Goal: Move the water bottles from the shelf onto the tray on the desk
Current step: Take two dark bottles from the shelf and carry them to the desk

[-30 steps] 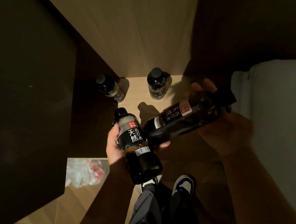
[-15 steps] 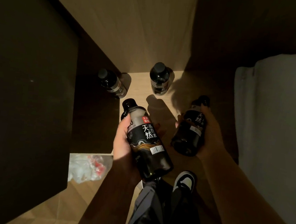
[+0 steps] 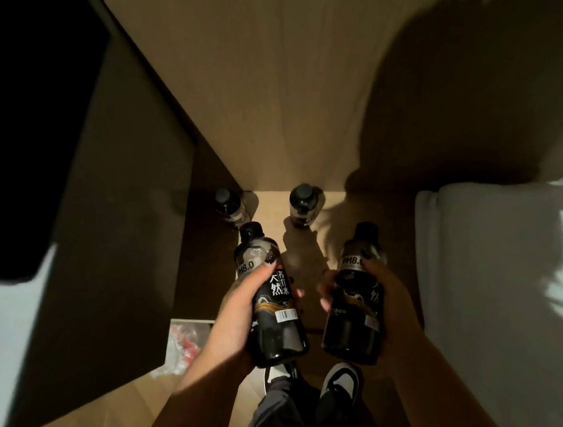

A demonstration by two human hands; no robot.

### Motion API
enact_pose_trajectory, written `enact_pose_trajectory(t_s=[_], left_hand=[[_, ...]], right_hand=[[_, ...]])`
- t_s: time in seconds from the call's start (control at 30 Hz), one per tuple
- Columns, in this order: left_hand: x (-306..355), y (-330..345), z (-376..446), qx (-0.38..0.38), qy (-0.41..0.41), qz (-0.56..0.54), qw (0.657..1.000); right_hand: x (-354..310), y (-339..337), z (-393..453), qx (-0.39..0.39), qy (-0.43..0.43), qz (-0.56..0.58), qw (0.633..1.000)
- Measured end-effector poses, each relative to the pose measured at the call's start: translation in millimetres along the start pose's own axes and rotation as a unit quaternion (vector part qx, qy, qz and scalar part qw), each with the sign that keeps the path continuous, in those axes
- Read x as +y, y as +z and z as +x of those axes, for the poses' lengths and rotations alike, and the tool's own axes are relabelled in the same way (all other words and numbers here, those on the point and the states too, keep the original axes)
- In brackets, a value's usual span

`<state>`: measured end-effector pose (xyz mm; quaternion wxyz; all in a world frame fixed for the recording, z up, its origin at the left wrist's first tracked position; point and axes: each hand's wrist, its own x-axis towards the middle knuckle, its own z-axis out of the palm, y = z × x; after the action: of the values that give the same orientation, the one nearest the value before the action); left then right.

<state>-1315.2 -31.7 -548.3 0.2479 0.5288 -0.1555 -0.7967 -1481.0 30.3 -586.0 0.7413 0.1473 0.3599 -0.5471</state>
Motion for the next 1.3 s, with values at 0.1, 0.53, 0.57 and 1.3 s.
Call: enact_pose_trajectory(t_s=[0.1, 0.53, 0.57, 1.3], left_hand=[[18.0, 12.4, -30.5, -0.004, -0.023, 0.023, 0.999], [73.1, 60.5, -143.4, -0.052, 0.022, 0.070, 0.996], [74.2, 63.1, -149.7, -0.051, 0.027, 0.069, 0.996], [-7.6, 59.4, -283.1, 0.063, 0.168, -0.118, 0.977]], right_hand=[[-2.6, 27.0, -32.6, 0.033, -0.031, -0.025, 0.999], [-47.6, 125.1, -161.3, 0.008, -0.110, -0.091, 0.990], [-49.2, 130.1, -168.8, 0.007, -0.098, -0.096, 0.991], [-15.8, 161.3, -236.6, -0.076, 0.044, -0.418, 0.904]])
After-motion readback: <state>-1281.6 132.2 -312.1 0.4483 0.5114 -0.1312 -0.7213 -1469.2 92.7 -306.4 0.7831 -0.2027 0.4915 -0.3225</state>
